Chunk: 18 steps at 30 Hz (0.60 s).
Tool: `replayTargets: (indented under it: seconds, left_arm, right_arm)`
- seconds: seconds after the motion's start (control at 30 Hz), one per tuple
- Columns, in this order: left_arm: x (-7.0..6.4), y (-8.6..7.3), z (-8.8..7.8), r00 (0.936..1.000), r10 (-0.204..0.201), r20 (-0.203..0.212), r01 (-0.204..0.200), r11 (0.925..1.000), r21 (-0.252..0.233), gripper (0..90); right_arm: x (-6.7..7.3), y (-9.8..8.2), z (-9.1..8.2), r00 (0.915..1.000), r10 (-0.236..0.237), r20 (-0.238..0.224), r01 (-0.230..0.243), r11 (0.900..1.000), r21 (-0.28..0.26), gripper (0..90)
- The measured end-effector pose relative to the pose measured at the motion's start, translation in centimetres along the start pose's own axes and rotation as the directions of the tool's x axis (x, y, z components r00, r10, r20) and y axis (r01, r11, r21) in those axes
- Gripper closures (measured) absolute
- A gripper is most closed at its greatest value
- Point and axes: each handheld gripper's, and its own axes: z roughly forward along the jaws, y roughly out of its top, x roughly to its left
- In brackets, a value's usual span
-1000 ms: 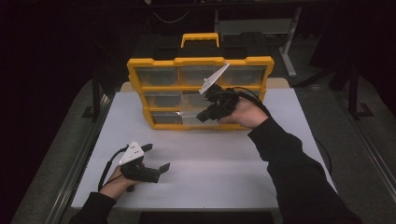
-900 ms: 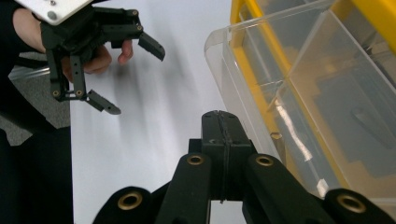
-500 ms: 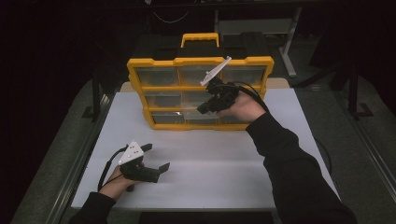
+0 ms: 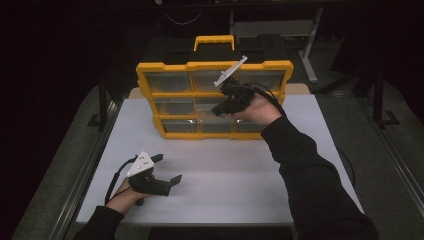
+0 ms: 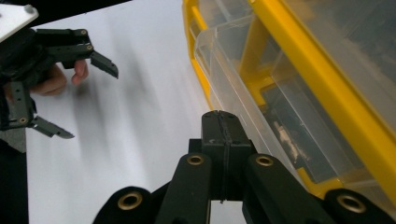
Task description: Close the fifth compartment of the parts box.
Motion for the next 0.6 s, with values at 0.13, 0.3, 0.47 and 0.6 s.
replayTargets:
  seconds: [0.13, 0.3, 0.47, 0.6]
  left_arm:
    - [-0.01, 0.01, 0.00, 1.0000, 0.002, -0.001, -0.002, 1.0000, 0.000, 0.0]
    - [0.06, 0.03, 0.03, 1.0000, -0.005, -0.003, 0.005, 1.0000, 0.000, 0.0]
    - [0.02, 0.14, 0.14, 1.0000, -0.005, -0.003, 0.005, 1.0000, 0.000, 0.0]
    - [-0.04, 0.20, 0.20, 1.0000, -0.002, -0.002, 0.002, 1.0000, 0.001, 0.0]
  right_arm:
    - [-0.40, 0.13, 0.19, 0.9998, 0.004, 0.017, -0.004, 1.000, -0.008, 88.9]
    - [-0.65, 0.31, 0.40, 0.9989, 0.011, 0.046, -0.010, 1.000, -0.010, 88.9]
    - [-0.88, 0.46, 0.42, 0.9959, 0.017, 0.089, -0.015, 1.000, -0.018, 88.9]
    - [-0.97, 0.55, 0.42, 0.9938, 0.015, 0.110, -0.013, 1.000, -0.019, 88.9]
